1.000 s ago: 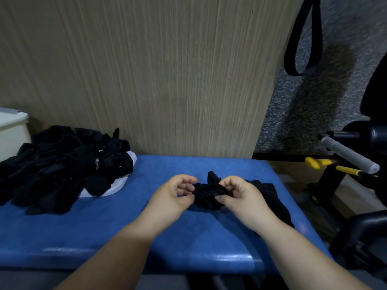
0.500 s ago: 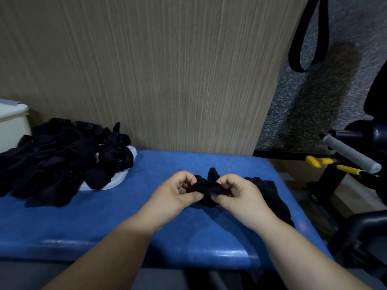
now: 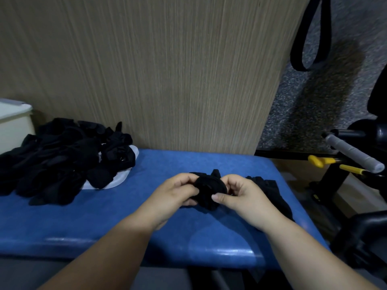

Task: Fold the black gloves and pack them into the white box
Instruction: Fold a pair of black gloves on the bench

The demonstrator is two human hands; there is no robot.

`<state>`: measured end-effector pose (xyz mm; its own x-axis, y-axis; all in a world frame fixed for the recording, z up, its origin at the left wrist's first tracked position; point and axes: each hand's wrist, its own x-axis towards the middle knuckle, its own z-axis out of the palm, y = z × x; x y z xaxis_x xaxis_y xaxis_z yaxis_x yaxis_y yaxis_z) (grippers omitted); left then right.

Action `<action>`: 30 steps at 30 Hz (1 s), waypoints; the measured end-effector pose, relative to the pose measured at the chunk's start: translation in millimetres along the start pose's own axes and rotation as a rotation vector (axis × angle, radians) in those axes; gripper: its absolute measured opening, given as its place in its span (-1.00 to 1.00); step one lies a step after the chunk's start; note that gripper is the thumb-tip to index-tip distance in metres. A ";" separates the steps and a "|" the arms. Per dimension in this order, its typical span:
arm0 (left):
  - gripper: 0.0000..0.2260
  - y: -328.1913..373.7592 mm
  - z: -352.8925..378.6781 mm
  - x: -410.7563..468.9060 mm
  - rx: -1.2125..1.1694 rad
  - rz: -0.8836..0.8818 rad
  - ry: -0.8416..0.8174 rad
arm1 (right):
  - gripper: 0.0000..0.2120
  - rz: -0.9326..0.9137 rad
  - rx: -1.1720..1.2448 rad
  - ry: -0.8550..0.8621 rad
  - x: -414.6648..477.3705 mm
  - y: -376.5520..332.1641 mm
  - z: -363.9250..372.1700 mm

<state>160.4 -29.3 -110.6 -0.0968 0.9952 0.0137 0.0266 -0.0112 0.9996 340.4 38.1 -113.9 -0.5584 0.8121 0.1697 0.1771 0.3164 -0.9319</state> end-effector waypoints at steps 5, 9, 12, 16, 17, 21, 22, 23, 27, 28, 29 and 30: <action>-0.90 -5.4 0.8 1.4 0.112 0.030 0.017 | -0.85 -0.032 -0.091 0.107 -1.0 2.4 1.3; -0.93 -10.4 1.7 4.6 0.193 0.096 0.073 | -0.82 -0.050 -0.180 0.165 -1.8 0.1 4.4; -0.83 -10.7 3.9 4.9 0.318 0.134 0.152 | -0.77 -0.049 -0.264 0.214 -2.4 -0.7 3.5; -0.73 -13.7 8.1 5.1 0.440 0.167 0.222 | -0.72 -0.050 -0.382 0.264 -4.5 0.0 3.5; -0.71 -14.8 9.2 5.7 0.466 0.159 0.242 | -0.74 -0.052 -0.406 0.274 -4.9 0.1 4.2; -0.71 -17.1 11.7 6.2 0.571 0.128 0.326 | -0.80 -0.029 -0.443 0.236 -5.3 0.3 7.6; -0.72 -17.6 11.6 5.8 0.577 0.116 0.347 | -0.81 -0.015 -0.428 0.213 -5.4 0.2 8.2; -0.72 -18.3 11.5 5.7 0.586 0.104 0.367 | -0.81 -0.005 -0.404 0.187 -5.3 0.2 8.7; -0.77 -16.6 12.7 4.9 0.650 0.088 0.432 | -0.86 0.036 -0.160 0.091 -7.3 -8.1 10.3; -0.77 -15.7 12.7 5.1 0.651 0.094 0.441 | -0.83 0.047 -0.108 0.075 -7.8 -9.3 10.3; -0.77 -15.5 12.4 5.4 0.649 0.101 0.445 | -0.76 0.043 -0.094 0.072 -7.8 -9.5 10.2; -0.77 -14.9 12.3 5.1 0.651 0.105 0.445 | -0.72 0.033 -0.117 0.077 -7.7 -9.6 10.2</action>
<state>171.8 -22.8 -125.8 -0.4467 0.8582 0.2530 0.6206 0.0935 0.7786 334.7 23.9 -109.6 -0.4873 0.8570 0.1678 0.2900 0.3401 -0.8946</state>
